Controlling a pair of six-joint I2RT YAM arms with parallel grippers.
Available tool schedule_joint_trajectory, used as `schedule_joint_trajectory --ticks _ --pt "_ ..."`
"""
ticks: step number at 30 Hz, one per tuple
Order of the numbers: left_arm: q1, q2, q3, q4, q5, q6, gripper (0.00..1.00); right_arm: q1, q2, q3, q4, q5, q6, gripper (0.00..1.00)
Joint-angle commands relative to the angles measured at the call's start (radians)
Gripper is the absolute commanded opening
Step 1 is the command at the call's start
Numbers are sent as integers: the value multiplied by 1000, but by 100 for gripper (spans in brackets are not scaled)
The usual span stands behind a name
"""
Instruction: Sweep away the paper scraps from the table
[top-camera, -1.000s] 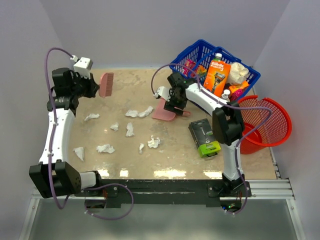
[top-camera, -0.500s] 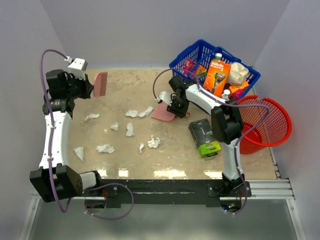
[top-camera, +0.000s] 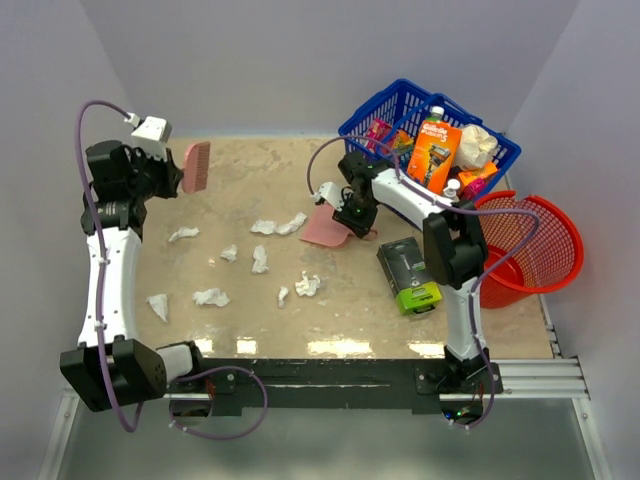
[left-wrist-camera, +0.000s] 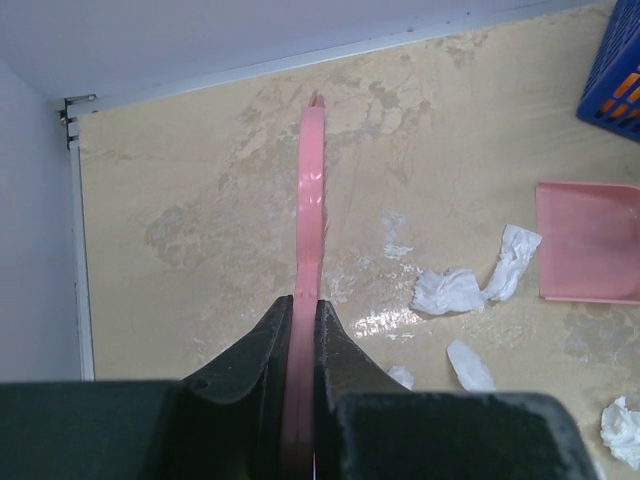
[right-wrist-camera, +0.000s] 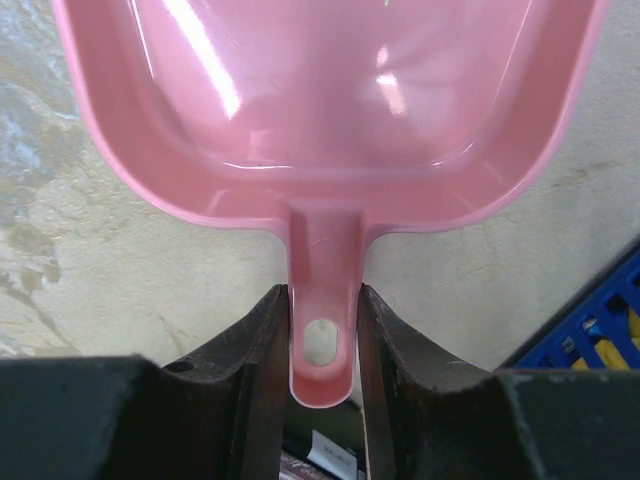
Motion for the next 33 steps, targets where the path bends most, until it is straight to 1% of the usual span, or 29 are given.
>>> schedule_joint_trajectory --ticks 1,6,8,13,16,19,23,25,28,33 --pt "11 -45 22 22 20 13 0 1 -99 -1 -24 -24 59 25" --pt "12 -48 19 17 37 12 0 3 -170 16 -50 -19 148 25" --pt "12 -52 14 19 38 10 0 11 -190 9 -77 -35 159 25" --pt "21 -62 7 22 43 13 0 20 -256 -52 -135 -35 182 25" --pt "30 -59 2 22 49 16 0 20 -309 -91 -168 5 186 23" --pt "30 -43 1 27 66 16 0 20 -383 -142 -192 -1 130 23" --pt "30 -8 5 43 87 15 0 27 -449 -217 -253 0 50 22" --pt "30 7 17 50 92 15 0 32 -472 -264 -255 22 15 22" --pt "29 44 45 57 104 15 0 40 -490 -275 -274 71 -5 21" --pt "30 115 105 62 109 21 0 63 -497 -258 -369 117 -45 21"
